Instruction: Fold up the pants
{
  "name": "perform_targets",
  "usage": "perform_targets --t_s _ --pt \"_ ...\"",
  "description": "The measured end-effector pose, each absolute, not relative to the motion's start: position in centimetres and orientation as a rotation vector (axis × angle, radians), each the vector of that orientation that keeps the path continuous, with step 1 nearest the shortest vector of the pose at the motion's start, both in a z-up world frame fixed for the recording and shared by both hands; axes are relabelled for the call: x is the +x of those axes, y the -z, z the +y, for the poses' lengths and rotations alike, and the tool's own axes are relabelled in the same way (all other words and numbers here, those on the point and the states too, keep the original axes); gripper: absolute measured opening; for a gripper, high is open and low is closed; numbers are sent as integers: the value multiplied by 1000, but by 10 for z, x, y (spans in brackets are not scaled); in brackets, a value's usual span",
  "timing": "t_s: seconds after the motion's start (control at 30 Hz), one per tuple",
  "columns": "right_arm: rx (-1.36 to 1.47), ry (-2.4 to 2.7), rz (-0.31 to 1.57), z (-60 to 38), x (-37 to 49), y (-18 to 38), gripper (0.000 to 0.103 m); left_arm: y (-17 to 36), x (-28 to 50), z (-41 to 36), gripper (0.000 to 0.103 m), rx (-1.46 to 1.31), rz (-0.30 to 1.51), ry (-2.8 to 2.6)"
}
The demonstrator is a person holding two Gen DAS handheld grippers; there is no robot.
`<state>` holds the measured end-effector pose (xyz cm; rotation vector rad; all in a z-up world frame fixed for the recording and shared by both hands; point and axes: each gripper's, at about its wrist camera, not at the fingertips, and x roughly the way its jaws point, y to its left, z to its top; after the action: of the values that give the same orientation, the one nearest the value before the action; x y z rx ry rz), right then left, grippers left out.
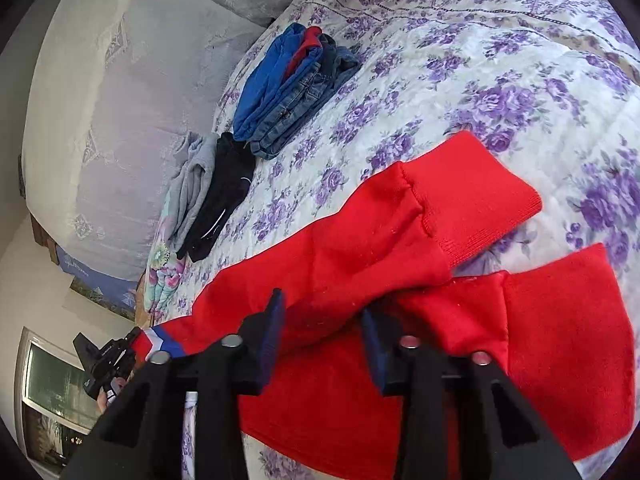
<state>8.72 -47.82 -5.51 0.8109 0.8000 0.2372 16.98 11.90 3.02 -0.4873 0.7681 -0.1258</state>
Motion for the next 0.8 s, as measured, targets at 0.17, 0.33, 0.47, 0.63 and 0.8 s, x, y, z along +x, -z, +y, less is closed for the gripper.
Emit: perform_targets --t_s 0.17,0.33,0.47,0.63,0.8 --pt "801 -254 691 -489 109 20 10 -42 178 119 12 -477 766 123" --pt "769 -236 699 -490 220 -18 21 -46 245 118 16 -500 841 58" --pt "761 -167 683 -489 257 -25 60 -21 292 116 40 -472 953 -49" --pt "646 -212 688 -476 191 -15 67 -28 235 107 79 -286 836 -45" --pt "619 -208 724 -479 118 7 73 -24 165 123 79 -305 829 6"
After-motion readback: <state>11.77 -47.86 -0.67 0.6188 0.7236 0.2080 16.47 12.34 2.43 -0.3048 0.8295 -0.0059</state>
